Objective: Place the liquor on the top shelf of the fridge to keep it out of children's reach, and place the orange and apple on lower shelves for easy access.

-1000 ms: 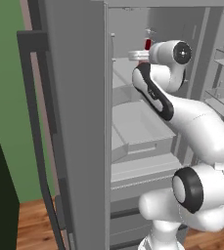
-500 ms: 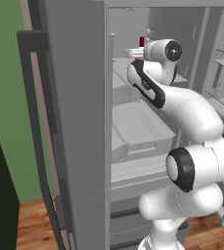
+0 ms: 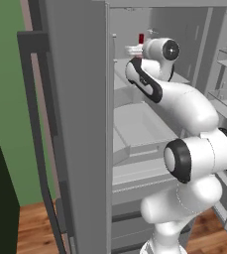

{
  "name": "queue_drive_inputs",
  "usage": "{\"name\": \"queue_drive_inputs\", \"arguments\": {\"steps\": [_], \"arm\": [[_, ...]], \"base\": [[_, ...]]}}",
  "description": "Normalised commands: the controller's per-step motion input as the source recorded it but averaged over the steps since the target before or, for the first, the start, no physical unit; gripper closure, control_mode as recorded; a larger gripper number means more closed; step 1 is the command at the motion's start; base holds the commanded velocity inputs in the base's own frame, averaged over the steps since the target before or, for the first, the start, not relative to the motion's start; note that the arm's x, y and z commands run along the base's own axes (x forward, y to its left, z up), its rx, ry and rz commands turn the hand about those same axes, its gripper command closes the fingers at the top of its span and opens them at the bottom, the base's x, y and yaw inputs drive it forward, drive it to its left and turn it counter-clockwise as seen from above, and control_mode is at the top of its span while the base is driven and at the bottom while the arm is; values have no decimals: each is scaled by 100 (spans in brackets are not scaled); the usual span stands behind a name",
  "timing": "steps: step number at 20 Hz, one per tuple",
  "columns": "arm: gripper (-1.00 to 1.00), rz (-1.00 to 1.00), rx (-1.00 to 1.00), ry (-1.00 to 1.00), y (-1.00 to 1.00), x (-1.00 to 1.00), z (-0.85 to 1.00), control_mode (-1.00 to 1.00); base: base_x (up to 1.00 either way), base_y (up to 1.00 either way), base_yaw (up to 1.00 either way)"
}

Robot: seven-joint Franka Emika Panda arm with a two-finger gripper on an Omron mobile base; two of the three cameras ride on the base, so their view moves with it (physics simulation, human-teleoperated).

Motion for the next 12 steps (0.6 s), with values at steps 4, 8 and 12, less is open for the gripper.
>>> {"name": "queue_drive_inputs", "arguments": {"steps": [4, 8, 12], "arm": [[100, 0, 0, -22, 0, 0, 0, -100], [100, 1, 0, -25, 0, 5, 0, -100], [100, 1, 0, -20, 0, 20, 0, -100]], "base": [[0, 0, 0], [0, 0, 0], [0, 0, 0]]}}
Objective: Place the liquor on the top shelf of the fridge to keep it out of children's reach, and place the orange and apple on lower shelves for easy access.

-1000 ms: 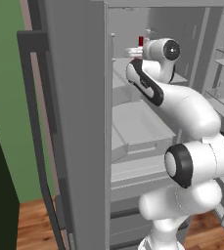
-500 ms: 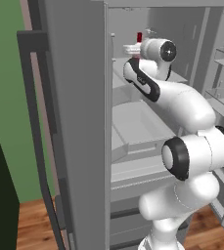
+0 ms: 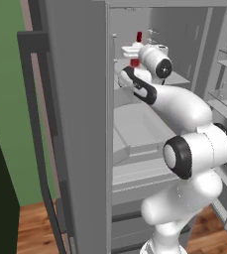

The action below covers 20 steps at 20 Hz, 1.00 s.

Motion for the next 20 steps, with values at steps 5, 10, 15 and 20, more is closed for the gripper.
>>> {"name": "queue_drive_inputs", "arguments": {"steps": [5, 10, 15, 20], "arm": [[100, 0, 0, -4, 0, 41, 0, -100], [100, 0, 0, 0, -4, 44, 0, -100], [100, 0, 0, 0, -3, 45, 0, -100], [100, 0, 0, 0, -1, 47, 0, -100]], "base": [[0, 0, 0], [0, 0, 0], [0, 0, 0], [0, 0, 0]]}}
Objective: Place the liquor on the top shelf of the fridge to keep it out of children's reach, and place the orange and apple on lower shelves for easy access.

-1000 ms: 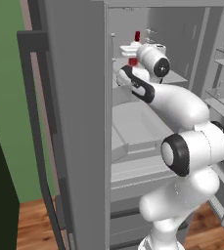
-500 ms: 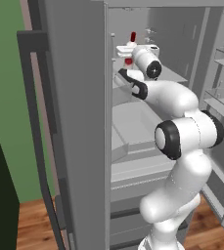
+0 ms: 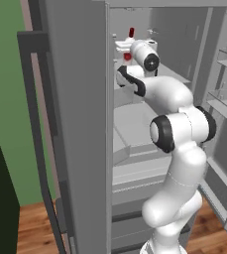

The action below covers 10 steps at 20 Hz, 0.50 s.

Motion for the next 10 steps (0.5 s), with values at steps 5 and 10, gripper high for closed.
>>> {"name": "queue_drive_inputs", "arguments": {"steps": [5, 10], "arm": [[-100, 0, 0, 0, 0, 41, -2, -100], [-100, 1, 0, 0, -4, 13, -5, -100]], "base": [[0, 0, 0], [0, 0, 0]]}}
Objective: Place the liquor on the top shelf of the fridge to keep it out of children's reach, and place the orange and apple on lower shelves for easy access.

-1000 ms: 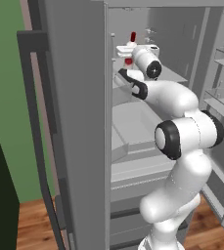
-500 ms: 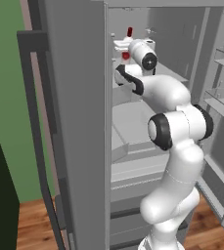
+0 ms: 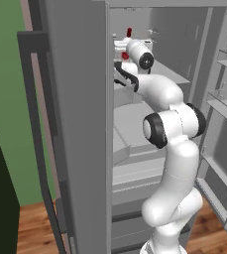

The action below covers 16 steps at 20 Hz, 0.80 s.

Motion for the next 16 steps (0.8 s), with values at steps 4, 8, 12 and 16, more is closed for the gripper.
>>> {"name": "queue_drive_inputs", "arguments": {"steps": [4, 8, 12, 16], "arm": [[-100, 1, 0, 0, -17, 0, -1, -100], [-100, 1, 0, 0, -22, 0, 0, -100], [-100, 1, 0, 0, -16, -7, 0, -100], [-100, 0, -1, 0, -14, -53, 0, -100]], "base": [[0, 0, 0], [0, 0, 0], [0, 0, 0], [0, 0, 0]]}}
